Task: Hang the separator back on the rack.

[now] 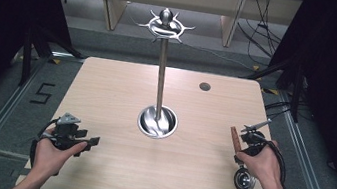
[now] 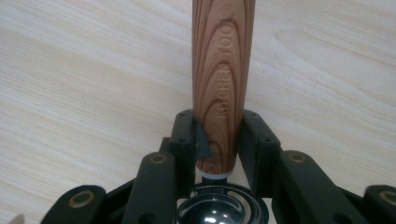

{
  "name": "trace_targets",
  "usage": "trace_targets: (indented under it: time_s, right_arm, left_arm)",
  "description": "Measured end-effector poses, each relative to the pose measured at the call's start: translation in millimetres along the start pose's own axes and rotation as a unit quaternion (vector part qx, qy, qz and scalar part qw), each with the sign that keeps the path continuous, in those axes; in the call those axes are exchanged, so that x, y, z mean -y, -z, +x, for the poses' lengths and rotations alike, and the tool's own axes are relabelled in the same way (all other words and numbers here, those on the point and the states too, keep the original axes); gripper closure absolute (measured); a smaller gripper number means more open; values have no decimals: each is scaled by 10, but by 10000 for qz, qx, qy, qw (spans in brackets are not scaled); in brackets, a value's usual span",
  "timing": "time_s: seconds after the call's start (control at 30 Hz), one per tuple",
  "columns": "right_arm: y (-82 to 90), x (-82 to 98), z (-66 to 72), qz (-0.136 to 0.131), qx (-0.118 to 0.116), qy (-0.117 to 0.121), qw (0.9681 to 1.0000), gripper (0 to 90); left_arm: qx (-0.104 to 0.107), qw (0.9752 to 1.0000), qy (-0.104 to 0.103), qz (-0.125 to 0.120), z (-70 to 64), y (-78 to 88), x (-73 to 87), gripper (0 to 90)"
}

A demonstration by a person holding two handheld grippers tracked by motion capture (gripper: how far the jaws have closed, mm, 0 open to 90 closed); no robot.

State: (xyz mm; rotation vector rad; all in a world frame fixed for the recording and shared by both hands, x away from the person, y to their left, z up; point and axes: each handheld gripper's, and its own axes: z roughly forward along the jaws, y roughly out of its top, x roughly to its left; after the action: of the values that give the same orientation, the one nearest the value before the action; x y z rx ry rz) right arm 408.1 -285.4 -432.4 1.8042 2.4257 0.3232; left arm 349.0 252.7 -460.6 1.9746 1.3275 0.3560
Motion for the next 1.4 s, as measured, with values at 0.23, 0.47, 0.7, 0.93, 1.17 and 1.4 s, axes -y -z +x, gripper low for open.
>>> trace_targets:
  time_s: [0.23,0.47,0.7,0.93,1.17,1.4]
  right_arm:
    - [52,-7,27,-74,-6,55,10000,694]
    - [88,-16,35,-326,-79,332,9989,694]
    - [165,-21,83,-434,-87,323,9985,694]
    - [217,-26,114,-560,-137,319,9978,694]
    - [256,-30,113,-741,-170,448,9961,694]
    - [327,-33,89,-1111,-251,660,9913,694]
  left_arm:
    - [3,9999,118,-101,-16,-18,4,397]
    - [-3,9999,99,-75,-12,-14,5,397]
    - [-8,10000,-16,22,4,1,2,397]
    - [-12,10000,14,-14,-5,-8,5,397]
    - [-8,9999,125,-109,-18,-26,8,397]
    - [-11,10000,19,16,-15,-16,5,397]
